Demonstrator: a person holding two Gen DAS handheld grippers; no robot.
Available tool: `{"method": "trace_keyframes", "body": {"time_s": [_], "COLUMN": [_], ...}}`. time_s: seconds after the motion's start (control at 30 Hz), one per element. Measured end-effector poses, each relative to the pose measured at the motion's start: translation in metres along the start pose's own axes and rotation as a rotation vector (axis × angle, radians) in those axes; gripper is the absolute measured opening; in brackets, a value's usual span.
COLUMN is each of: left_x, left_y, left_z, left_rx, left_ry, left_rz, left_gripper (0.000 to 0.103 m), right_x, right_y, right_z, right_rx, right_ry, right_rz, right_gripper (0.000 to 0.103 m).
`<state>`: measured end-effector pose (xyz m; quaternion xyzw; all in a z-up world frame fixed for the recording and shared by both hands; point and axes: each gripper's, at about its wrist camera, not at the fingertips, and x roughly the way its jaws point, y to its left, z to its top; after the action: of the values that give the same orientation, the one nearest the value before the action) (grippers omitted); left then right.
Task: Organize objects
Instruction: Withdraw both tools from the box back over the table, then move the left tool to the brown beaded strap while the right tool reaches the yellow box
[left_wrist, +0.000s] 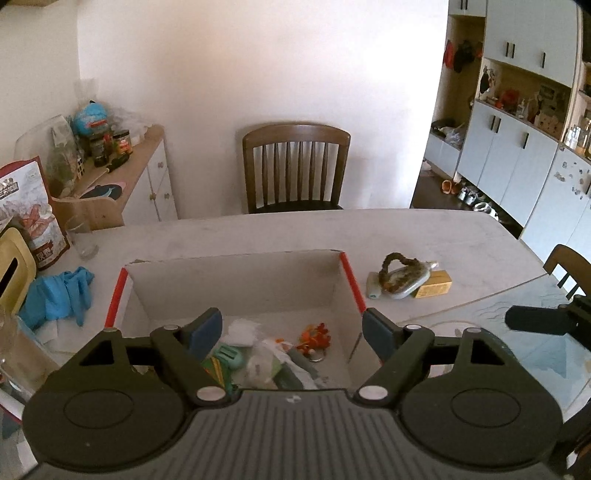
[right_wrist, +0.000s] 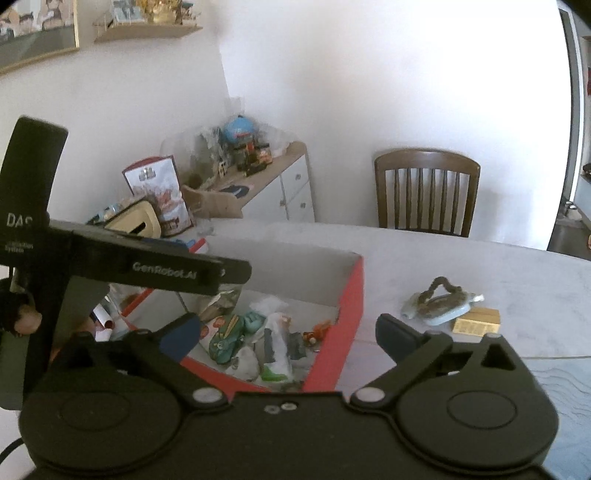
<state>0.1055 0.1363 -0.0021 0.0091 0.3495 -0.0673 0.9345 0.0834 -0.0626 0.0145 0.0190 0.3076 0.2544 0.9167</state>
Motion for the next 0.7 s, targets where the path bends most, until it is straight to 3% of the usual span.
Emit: {"method": "trace_keyframes", "body": {"time_s": [0.17,0.53,0.6,0.63,0.7], "left_x": [-0.007,-0.01,-0.006,-0.003,0.0], "left_y": [-0.023,-0.078,-0.087,-0.092,-0.103], "left_z": [-0.002,-0.002,-0.001,-0.001,0.0], "left_rx": [-0.003,-0.04,-0.051,-0.056,-0.057], "left_ry": [0.008,-0.053,-0.046,-0.044,-0.054], "left_rz": [0.001,0.04,0.047,0.049,0.051], "left_gripper": [0.085,0.086,0.094,0.103,0.103], "right_x": [-0.022,-0.062,-0.066,-0.068,-0.071], "right_y": [-0.022,-0.083,-0.096,-0.102,-0.115], "right_z": [-0.005,-0.013,-0.014,-0.015,-0.016], "right_rx": [0.002,-0.032,-0.033,-0.035,-0.037], "right_ry": [-0.011,-0.035,-0.034,-0.033,-0.03], "right_rz": [0.002,-0.004,-0.006,-0.007,-0.01], "right_gripper": [0.101,0.101,0.101,0.101,0.101]}}
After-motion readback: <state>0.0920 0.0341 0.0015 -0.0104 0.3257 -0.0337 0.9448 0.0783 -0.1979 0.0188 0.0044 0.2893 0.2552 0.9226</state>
